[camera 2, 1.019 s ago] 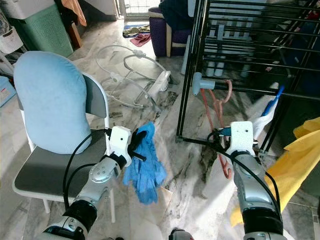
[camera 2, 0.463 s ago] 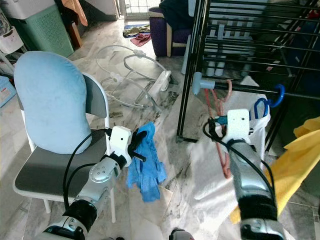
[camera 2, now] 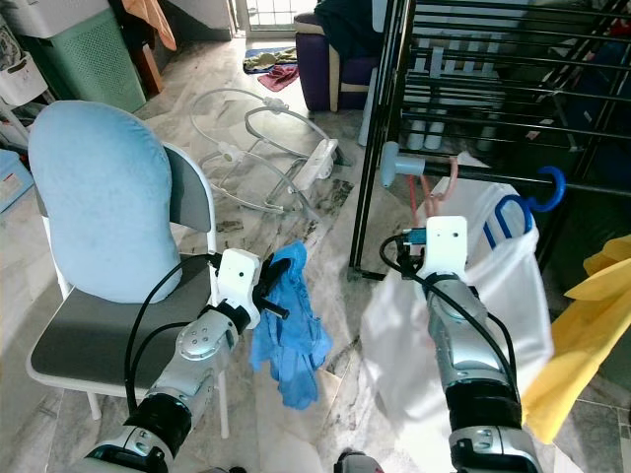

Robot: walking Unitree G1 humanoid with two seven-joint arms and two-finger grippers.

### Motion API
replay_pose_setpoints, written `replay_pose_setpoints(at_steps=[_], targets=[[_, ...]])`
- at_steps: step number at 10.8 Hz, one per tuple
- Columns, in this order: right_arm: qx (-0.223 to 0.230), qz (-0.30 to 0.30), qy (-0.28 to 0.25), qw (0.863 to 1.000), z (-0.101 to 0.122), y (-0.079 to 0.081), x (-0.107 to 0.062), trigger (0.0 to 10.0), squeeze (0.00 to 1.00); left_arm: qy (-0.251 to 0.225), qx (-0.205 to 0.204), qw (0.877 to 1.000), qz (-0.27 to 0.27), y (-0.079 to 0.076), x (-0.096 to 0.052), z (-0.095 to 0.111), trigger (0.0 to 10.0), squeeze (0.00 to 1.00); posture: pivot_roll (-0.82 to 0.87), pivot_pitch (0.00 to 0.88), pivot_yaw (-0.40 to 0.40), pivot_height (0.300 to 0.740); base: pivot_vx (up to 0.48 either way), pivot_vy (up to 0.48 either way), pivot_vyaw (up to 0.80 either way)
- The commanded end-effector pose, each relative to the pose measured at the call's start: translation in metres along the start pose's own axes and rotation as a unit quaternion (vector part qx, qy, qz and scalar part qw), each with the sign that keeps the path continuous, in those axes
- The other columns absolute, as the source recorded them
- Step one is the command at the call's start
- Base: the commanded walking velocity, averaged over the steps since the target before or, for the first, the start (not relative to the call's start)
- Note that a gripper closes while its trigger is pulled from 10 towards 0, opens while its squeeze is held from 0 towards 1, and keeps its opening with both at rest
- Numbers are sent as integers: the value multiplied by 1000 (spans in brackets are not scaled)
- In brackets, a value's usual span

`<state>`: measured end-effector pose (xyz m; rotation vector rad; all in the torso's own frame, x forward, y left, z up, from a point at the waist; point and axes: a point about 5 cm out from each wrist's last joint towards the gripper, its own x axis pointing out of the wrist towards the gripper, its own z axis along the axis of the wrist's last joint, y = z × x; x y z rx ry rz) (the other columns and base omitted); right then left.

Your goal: Hang hanger

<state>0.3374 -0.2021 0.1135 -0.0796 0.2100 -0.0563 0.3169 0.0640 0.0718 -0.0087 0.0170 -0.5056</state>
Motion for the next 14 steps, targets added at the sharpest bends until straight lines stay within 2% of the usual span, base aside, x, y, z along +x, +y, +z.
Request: replay_pose_setpoints(at_steps=[1,7,12,13,14], targets=[[-6,1,2,1000,0,2,-2,39,0,3,5,1000,-6,-1,0,0,10000,0,-240,104,60,740,0,0,0],[-28,-31,14,999,2,-14,-3,78,0,11,5,1000,-10,-3,2,-1,10000,0,-246,99,59,740,0,0,0],[-47,-28,12,998,-2,-29,-9,0,0,16,8,1000,-15,-4,2,-2,10000,0,-252,97,64,740,0,0,0],[-48,-29,14,998,-3,-30,-10,549,0,17,8,1000,-16,-4,2,-3,10000,0,-252,97,64,740,0,0,0],[-49,-28,15,998,-3,-32,-11,1686,0,18,8,1000,-17,-5,2,-3,10000,0,-256,96,66,740,0,0,0]])
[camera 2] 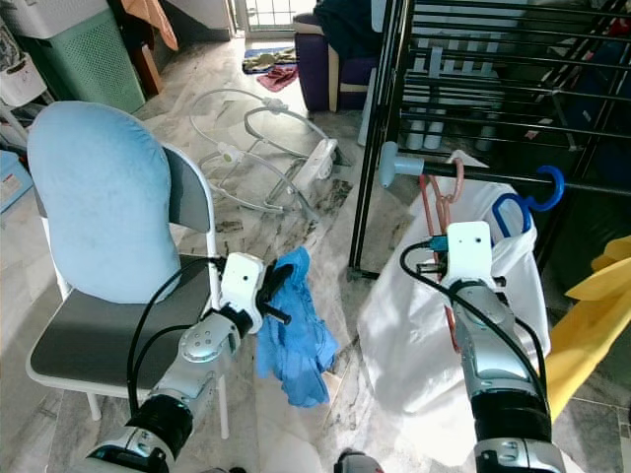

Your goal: Hang hanger

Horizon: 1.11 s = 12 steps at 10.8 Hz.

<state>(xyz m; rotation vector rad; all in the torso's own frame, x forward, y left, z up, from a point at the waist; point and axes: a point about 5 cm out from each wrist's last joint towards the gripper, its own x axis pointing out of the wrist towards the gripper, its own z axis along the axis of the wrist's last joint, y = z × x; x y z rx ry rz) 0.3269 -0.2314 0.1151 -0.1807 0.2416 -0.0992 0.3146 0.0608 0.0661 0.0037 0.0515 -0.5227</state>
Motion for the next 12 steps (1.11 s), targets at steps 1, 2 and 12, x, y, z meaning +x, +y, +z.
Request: replay_pose_setpoints(at_steps=[1,2,12], targets=[[-2,-3,2,1000,-2,-3,-2,10000,0,0,7,1000,-9,-2,3,3,10000,0,-256,96,66,740,0,0,0],[0,1,3,1000,-3,-2,-2,10000,0,1,7,1000,-9,-2,3,2,10000,0,-255,96,66,740,0,0,0],[-9,5,0,1000,2,-5,1,0,0,5,9,1000,-9,-1,3,1,10000,0,-252,99,67,740,0,0,0]])
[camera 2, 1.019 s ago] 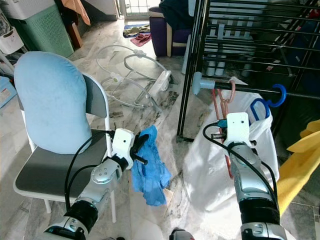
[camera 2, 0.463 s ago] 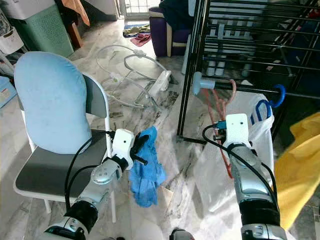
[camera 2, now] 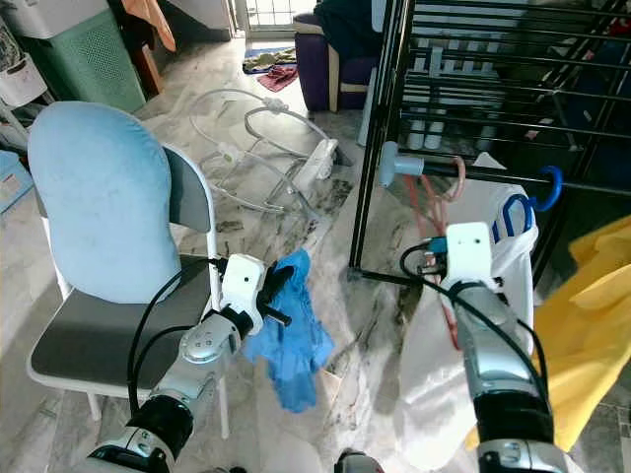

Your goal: Hang hanger

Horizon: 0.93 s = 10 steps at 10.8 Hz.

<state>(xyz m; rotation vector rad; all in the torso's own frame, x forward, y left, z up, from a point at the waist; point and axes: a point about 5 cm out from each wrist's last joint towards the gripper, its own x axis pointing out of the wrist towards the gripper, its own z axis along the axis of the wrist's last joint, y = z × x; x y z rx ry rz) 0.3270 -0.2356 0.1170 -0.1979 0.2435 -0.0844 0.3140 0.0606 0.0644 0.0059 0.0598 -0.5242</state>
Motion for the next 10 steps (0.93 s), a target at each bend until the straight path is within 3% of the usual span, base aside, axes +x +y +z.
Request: replay_pose_setpoints(at_steps=[1,5,8,10], targets=[[-2,-5,3,1000,0,-5,1,0,0,2,9,1000,-8,-1,2,2,10000,0,-251,100,66,740,0,0,0],[-6,-14,10,1000,-3,-10,3,0,0,6,12,1000,-6,1,3,2,10000,0,-245,98,69,740,0,0,0],[15,-29,-102,994,16,-7,-13,0,0,10,18,1000,-6,2,3,1,10000,0,-247,100,78,740,0,0,0],[40,-45,-123,991,7,-4,-30,0,0,14,22,1000,-6,3,3,1,10000,0,-256,100,88,740,0,0,0]])
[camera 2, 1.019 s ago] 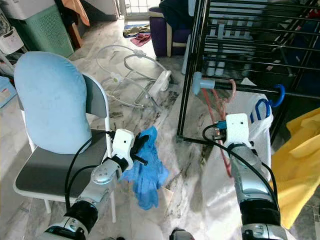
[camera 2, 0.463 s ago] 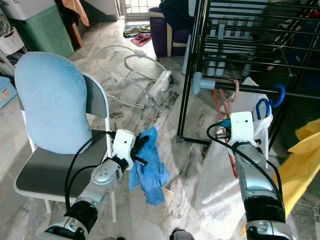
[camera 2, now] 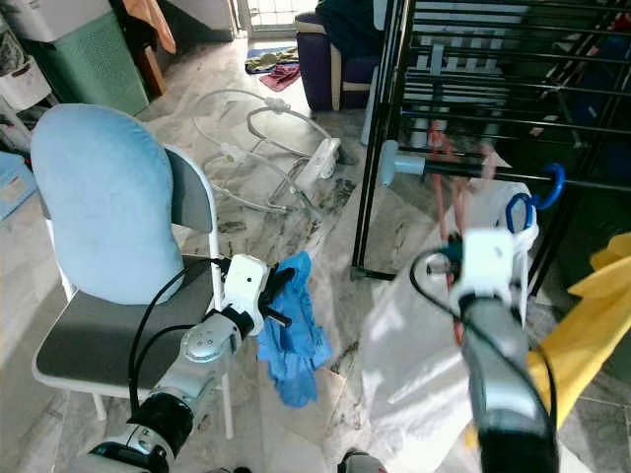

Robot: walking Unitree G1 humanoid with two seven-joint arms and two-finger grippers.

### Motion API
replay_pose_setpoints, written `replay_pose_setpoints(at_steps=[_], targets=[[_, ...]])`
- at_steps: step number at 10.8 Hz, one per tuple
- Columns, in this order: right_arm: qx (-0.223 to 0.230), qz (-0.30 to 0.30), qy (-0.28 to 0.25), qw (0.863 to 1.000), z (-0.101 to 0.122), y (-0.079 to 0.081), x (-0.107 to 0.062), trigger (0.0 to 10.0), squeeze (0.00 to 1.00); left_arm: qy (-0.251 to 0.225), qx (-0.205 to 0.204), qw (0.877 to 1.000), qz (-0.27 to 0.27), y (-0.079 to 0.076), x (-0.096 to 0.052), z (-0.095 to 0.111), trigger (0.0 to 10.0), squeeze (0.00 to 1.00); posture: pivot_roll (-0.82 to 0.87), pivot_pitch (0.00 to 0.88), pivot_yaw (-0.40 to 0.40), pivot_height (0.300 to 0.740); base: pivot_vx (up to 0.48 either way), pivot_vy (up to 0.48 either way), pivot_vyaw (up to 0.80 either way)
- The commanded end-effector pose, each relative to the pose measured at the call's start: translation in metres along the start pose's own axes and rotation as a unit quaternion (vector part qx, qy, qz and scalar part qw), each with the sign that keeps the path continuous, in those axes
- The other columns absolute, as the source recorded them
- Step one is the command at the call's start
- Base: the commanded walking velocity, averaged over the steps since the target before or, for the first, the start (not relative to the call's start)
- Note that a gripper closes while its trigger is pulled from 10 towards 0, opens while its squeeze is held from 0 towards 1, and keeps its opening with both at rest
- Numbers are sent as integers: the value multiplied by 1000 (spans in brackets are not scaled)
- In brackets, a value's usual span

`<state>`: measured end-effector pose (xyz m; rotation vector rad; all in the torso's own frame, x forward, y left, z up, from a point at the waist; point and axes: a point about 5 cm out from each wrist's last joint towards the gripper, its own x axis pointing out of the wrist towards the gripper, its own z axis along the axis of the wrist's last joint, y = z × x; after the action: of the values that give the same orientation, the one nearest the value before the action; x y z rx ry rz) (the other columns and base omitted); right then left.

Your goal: Hang hanger

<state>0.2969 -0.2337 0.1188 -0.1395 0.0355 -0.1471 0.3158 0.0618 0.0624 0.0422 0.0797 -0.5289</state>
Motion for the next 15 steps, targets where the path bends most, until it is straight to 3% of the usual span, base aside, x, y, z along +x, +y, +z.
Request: replay_pose_setpoints(at_steps=[1,2,3,6,10,15], targets=[[12,5,-8,1000,-2,5,-6,5098,0,4,15,1000,8,2,3,3,10000,0,-265,99,92,740,0,0,0],[17,5,-2,1000,-12,10,-15,10000,0,7,19,999,26,3,5,3,10000,0,-269,99,92,740,0,0,0],[26,9,-1,1000,-18,16,-24,10000,0,-9,2,999,33,2,6,8,10000,0,-274,99,90,740,0,0,0],[36,45,33,998,-41,39,-40,10000,0,-5,9,999,51,0,7,6,10000,0,-258,113,65,740,0,0,0],[31,68,37,996,-41,48,-36,10000,0,2,10,998,64,1,6,4,10000,0,-249,119,51,740,0,0,0],[42,75,43,995,-44,58,-32,10000,0,10,12,997,77,9,5,3,10000,0,-226,132,65,740,-335,0,0]])
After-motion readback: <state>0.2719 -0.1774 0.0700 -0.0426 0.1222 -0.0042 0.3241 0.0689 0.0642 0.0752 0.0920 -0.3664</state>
